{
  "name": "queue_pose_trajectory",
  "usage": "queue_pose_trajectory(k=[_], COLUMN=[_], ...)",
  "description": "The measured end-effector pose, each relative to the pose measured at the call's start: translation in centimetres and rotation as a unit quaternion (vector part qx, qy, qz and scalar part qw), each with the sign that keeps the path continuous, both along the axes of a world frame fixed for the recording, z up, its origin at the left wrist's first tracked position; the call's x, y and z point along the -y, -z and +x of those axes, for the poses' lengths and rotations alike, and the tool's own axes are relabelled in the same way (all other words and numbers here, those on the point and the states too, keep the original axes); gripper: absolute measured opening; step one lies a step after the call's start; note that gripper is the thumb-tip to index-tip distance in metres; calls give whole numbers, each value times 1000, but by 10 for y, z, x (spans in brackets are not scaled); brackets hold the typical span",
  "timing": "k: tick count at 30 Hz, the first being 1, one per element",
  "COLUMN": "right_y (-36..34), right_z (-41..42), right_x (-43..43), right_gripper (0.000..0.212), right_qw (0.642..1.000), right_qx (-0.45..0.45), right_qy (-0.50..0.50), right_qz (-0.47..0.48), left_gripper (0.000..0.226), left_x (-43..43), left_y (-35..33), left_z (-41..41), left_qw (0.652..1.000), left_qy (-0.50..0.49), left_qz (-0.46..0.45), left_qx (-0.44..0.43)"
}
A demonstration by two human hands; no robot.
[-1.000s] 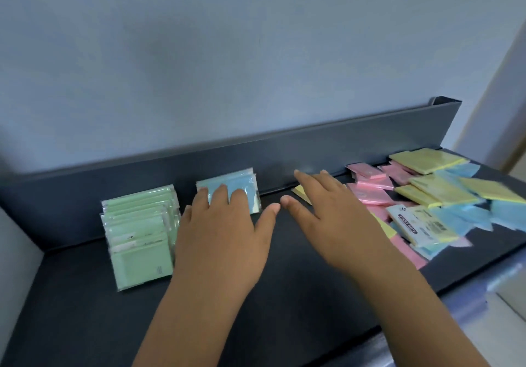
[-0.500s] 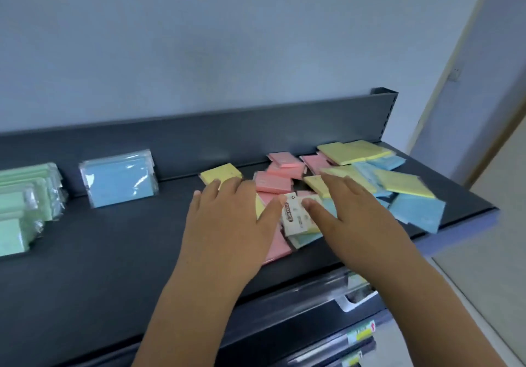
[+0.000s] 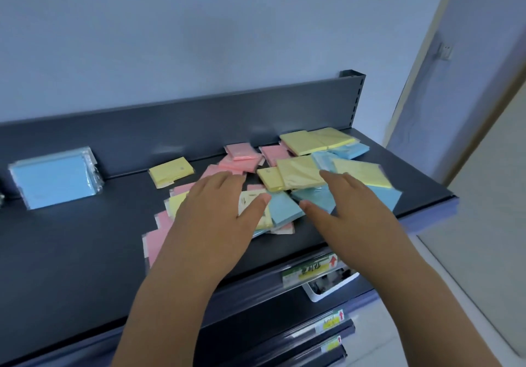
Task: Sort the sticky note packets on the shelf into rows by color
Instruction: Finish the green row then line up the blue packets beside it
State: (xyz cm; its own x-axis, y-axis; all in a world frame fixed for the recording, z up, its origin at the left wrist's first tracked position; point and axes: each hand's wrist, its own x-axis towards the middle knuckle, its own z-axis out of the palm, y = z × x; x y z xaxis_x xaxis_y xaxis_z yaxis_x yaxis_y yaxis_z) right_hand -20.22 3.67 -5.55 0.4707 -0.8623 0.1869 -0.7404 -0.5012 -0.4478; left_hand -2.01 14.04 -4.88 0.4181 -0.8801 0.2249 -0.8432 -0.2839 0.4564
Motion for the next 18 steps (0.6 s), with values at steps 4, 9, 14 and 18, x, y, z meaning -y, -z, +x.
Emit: queue_pose_trajectory(k=[4, 9, 14, 18], right_y=[1, -2, 0, -1], right_z=[-16, -39, -52, -62], right_x=[15, 43, 80, 120], right_gripper=[64, 63, 48, 41], right_qw=[999, 996, 997, 997], right_qx=[8, 18, 25, 8], right_qy=[41, 84, 49, -19], right_qz=[10, 38, 61, 74], left_gripper=[49, 53, 56, 49], left_x=[13, 32, 67, 107], left_y=[-1, -5, -10, -16], left_z=[6, 2, -13, -39], left_qw=[1000, 1000, 999, 999], left_qy=[16, 16, 18, 26], left_qz=[-6, -3, 42, 22], left_qx=[-12, -15, 12, 28])
